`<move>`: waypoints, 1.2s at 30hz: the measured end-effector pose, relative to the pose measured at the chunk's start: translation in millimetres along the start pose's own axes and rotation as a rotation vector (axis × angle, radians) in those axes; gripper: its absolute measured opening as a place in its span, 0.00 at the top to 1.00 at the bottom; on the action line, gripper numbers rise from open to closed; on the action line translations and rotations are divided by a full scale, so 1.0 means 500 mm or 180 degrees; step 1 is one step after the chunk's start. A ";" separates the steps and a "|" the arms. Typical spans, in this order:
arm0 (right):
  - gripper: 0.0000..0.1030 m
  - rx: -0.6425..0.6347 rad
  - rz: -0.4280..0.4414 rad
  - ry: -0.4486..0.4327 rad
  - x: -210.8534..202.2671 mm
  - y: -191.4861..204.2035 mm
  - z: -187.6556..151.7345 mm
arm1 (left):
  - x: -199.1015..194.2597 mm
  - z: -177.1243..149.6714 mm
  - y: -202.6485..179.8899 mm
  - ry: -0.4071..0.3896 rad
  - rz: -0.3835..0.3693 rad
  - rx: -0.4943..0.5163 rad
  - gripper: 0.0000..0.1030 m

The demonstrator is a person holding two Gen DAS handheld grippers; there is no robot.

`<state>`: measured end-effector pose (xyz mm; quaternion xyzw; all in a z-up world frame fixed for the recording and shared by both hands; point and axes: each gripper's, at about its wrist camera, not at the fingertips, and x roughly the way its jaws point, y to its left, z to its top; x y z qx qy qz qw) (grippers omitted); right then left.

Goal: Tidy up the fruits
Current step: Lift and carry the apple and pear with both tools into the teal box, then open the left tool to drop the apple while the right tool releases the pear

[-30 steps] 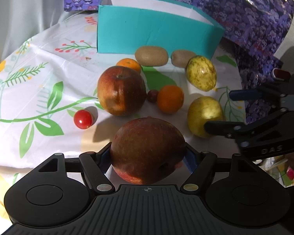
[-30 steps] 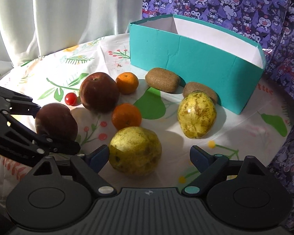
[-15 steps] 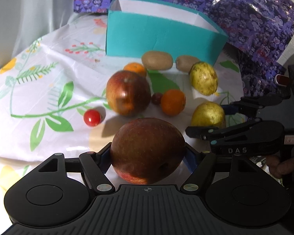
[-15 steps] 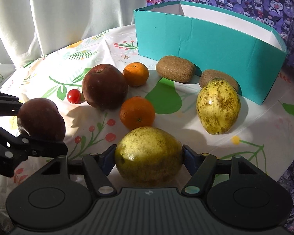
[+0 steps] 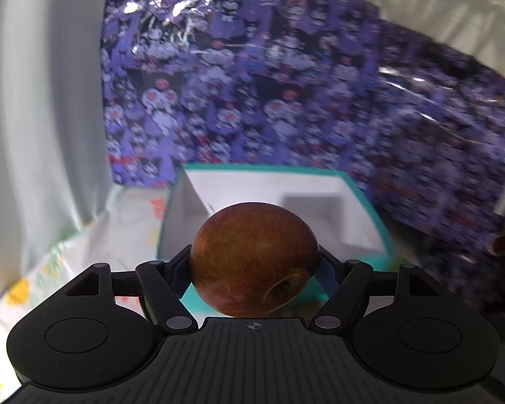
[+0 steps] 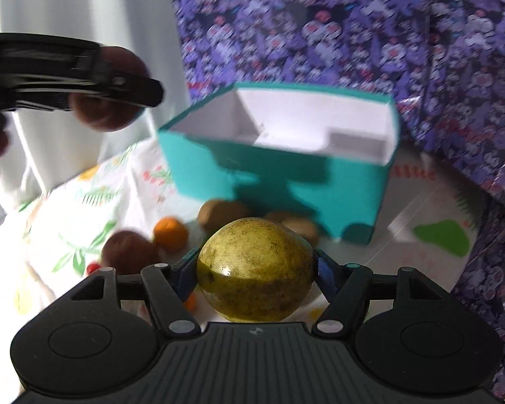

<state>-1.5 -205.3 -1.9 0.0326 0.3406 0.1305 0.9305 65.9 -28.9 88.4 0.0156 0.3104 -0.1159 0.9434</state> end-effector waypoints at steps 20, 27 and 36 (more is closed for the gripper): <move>0.33 0.0485 -0.0639 -0.0439 0.088 -0.103 0.145 | 0.348 -0.005 -0.046 0.0758 0.0200 0.0278 0.25; 0.32 0.0437 -0.0630 -0.0351 0.131 -0.095 0.156 | 0.387 -0.019 -0.025 0.0996 0.0217 0.0224 0.25; 0.32 0.0424 -0.0668 -0.0264 0.165 -0.097 0.159 | 0.373 -0.017 -0.020 0.0917 0.0247 0.0255 0.25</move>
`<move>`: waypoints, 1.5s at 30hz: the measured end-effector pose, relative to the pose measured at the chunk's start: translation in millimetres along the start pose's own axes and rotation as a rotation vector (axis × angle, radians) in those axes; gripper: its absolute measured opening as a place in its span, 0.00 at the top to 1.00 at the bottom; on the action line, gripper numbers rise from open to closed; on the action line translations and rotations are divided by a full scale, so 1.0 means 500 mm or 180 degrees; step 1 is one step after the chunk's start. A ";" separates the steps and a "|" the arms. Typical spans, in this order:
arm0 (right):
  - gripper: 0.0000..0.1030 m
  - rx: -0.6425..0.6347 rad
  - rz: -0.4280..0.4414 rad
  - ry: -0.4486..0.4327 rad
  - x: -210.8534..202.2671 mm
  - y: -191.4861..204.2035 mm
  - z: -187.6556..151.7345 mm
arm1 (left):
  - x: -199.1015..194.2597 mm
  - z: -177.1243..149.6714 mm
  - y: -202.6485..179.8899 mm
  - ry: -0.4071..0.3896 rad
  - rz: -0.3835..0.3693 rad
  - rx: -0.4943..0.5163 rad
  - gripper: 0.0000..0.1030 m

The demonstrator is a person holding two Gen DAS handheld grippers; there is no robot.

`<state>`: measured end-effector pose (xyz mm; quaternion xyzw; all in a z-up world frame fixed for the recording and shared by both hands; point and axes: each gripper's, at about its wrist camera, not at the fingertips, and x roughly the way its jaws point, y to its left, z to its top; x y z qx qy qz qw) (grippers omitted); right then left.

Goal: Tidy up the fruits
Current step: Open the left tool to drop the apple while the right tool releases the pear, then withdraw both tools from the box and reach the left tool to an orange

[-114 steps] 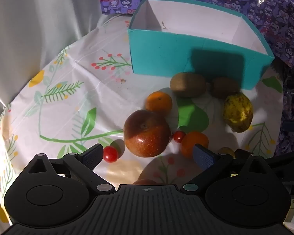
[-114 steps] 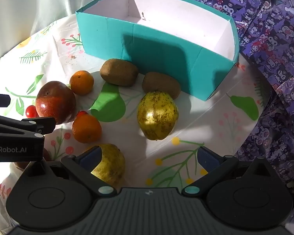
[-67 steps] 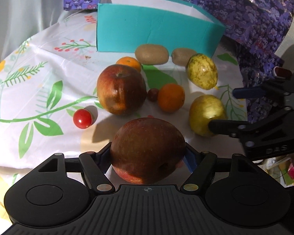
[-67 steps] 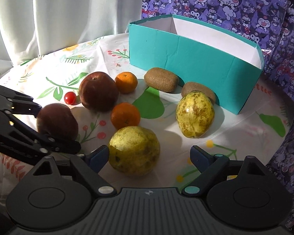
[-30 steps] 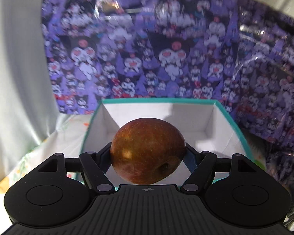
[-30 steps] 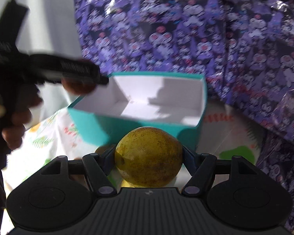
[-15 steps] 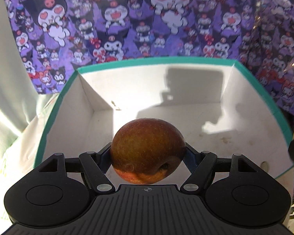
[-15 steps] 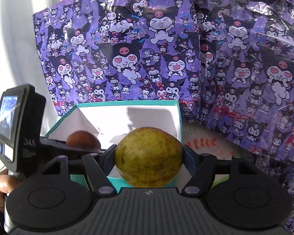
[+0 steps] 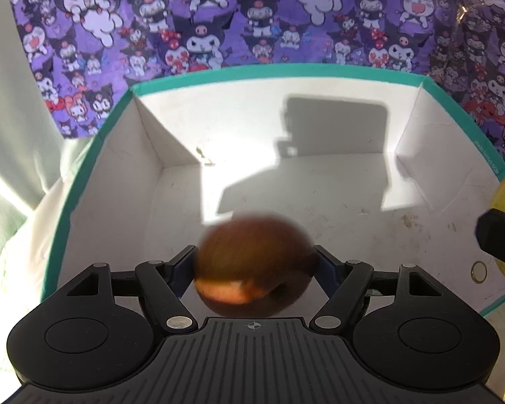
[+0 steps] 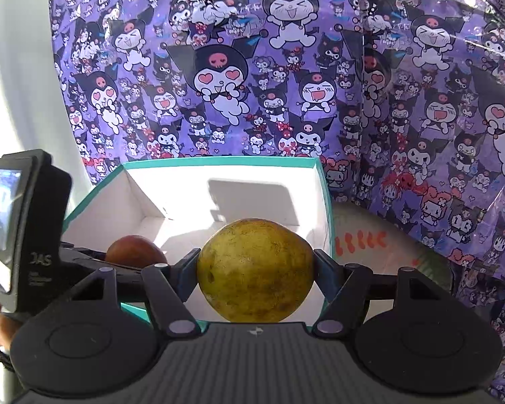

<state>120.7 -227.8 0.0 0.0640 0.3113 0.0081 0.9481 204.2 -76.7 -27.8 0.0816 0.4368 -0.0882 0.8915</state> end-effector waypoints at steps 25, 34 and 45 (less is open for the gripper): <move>0.32 -0.0319 -0.0294 0.0020 0.047 0.032 -0.027 | -0.359 -0.214 0.063 -0.0719 0.0337 -0.0622 0.07; 0.32 -0.0396 -0.0292 0.0099 0.055 0.044 -0.029 | -0.317 -0.247 0.037 -0.0218 0.0379 -0.0619 0.08; 0.36 -0.0400 -0.0280 0.0142 0.051 0.041 -0.026 | -0.306 -0.248 0.017 -0.0113 0.0320 -0.0495 0.08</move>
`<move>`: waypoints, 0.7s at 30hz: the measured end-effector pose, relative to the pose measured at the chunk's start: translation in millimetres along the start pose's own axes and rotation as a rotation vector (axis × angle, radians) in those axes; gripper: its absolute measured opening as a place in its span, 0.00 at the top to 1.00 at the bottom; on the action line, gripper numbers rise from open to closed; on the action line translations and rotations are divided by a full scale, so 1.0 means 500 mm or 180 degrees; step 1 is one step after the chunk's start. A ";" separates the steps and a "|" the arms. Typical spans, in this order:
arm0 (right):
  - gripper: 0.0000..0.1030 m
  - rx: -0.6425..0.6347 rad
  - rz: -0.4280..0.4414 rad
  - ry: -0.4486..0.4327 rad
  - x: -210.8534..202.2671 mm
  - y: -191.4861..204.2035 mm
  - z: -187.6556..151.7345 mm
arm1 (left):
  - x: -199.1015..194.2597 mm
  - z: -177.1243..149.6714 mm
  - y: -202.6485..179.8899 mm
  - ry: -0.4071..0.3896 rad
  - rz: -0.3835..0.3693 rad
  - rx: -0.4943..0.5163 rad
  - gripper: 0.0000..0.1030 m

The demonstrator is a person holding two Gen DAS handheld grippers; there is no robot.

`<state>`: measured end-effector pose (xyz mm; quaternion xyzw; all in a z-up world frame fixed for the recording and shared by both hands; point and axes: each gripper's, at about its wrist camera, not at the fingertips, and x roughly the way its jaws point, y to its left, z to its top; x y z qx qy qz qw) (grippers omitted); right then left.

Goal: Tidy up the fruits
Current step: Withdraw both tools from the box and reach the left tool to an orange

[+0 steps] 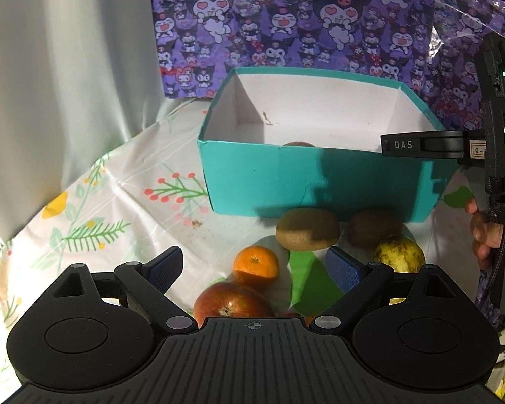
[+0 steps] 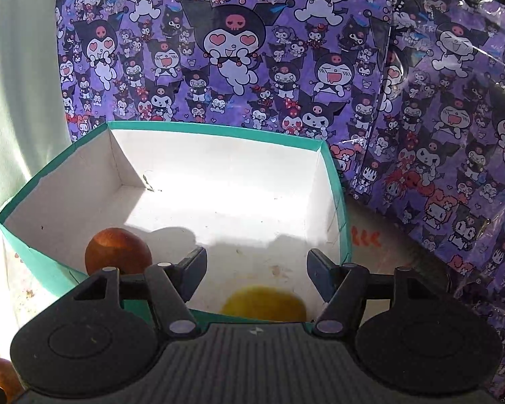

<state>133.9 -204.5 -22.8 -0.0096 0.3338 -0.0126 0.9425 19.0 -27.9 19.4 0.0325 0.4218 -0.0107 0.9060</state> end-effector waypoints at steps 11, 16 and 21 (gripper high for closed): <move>0.00 -0.0092 0.0186 -0.0853 -0.199 -0.036 -0.047 | -0.028 -0.042 -0.014 -0.0201 -0.0212 0.0271 0.08; 0.00 -0.0027 0.0452 -0.0728 -0.247 -0.058 -0.110 | -0.034 -0.091 -0.048 -0.0286 -0.0300 0.0512 0.08; 0.00 -0.0002 0.0382 -0.0489 -0.243 -0.062 -0.156 | 0.004 -0.130 -0.085 -0.0063 -0.0398 0.0707 0.17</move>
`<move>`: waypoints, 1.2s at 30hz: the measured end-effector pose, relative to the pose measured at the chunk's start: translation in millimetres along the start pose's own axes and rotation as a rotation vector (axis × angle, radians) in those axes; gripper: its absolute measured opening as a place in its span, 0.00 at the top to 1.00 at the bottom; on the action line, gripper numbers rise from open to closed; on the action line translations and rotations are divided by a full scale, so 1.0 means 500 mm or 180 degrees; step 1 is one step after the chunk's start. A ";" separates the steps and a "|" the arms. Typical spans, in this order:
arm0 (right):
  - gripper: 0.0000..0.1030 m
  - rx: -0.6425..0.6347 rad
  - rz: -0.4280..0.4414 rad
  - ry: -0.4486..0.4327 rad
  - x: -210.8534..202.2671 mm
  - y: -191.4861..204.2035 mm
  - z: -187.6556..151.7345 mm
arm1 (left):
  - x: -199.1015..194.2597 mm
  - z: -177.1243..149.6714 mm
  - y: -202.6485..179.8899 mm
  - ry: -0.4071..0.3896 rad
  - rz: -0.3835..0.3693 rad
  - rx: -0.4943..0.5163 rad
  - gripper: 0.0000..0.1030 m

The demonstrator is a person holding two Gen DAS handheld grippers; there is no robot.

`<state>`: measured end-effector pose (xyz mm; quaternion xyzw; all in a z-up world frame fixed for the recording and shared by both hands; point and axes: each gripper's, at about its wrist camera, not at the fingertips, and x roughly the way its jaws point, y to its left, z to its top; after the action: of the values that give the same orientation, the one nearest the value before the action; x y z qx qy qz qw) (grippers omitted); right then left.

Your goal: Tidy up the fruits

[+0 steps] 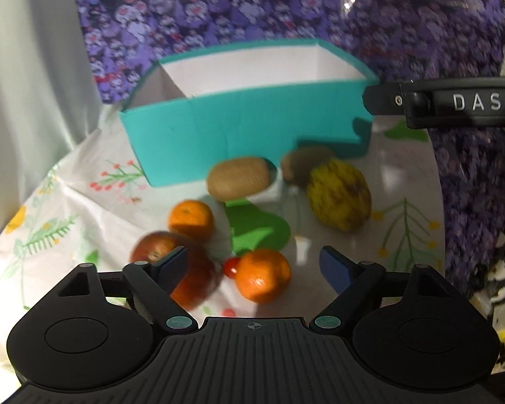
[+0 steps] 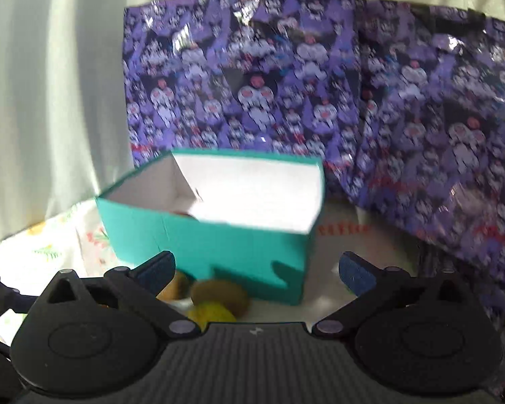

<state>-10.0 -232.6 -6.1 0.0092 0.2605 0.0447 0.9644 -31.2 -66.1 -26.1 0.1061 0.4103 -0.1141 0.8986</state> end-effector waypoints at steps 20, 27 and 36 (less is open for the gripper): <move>0.01 0.0035 -0.0117 0.0488 0.045 0.014 -0.040 | 0.063 -0.016 0.001 0.0217 -0.0241 0.0035 0.57; 0.06 0.0011 -0.0031 0.0769 0.092 0.039 -0.054 | -0.005 0.002 0.044 0.0050 -0.0246 -0.0204 0.57; 0.30 0.0032 0.0201 0.1034 0.168 0.071 -0.071 | -0.010 -0.004 0.060 0.0146 -0.0247 -0.0358 0.57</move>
<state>41.3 -190.0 -77.5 0.0149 0.4128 0.0746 0.9076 -27.0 -36.3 -20.6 0.0421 0.4404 -0.1231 0.8883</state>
